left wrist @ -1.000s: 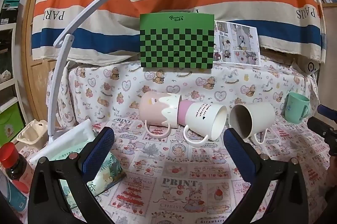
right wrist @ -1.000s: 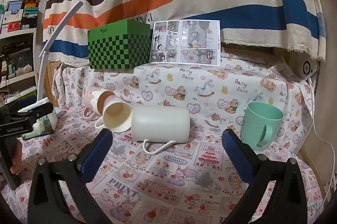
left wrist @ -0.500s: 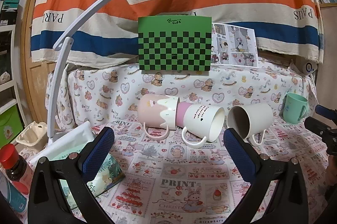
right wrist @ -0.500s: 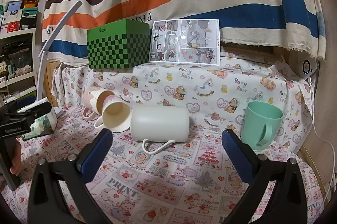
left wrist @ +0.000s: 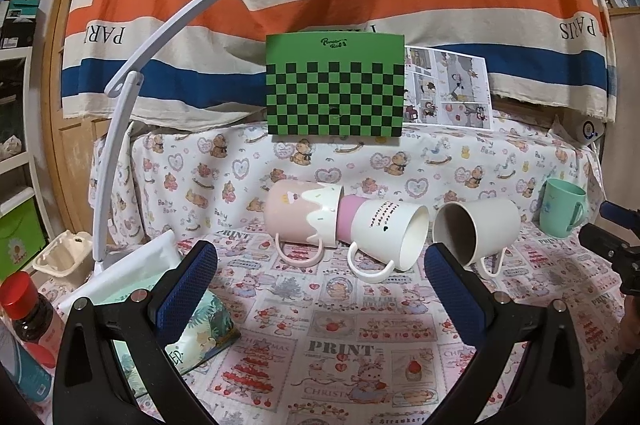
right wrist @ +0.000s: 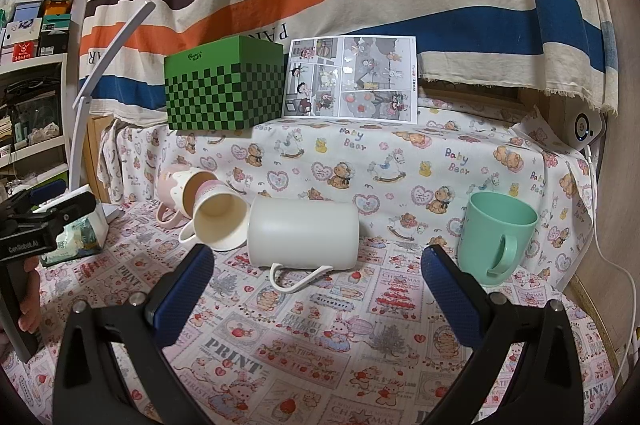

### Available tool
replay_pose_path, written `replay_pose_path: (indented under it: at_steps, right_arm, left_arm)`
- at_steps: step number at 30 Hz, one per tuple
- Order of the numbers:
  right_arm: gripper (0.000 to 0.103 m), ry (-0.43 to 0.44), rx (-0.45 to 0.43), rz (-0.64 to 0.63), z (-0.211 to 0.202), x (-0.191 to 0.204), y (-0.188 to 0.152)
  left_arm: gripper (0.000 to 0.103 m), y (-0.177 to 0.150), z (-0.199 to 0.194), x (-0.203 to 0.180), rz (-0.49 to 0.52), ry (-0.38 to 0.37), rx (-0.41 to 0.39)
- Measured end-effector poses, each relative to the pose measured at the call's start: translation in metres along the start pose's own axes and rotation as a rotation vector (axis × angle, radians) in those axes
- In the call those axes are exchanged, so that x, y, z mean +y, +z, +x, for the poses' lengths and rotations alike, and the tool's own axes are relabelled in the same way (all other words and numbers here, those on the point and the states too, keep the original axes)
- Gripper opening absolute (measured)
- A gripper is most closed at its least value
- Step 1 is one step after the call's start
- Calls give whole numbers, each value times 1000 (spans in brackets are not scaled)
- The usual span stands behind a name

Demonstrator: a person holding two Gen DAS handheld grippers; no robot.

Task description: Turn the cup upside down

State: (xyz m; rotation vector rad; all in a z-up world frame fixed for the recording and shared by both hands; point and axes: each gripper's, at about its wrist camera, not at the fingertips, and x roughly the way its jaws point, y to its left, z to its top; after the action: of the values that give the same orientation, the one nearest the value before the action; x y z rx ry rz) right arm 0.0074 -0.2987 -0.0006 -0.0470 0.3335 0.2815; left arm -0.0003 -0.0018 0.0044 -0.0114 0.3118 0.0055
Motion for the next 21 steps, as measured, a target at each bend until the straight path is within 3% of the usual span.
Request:
replay_pose_path:
  at_steps: [21]
  right_arm:
    - [103,0,2,0,0,0,0]
  left_arm:
    - [103,-2,2,0,0,2,7]
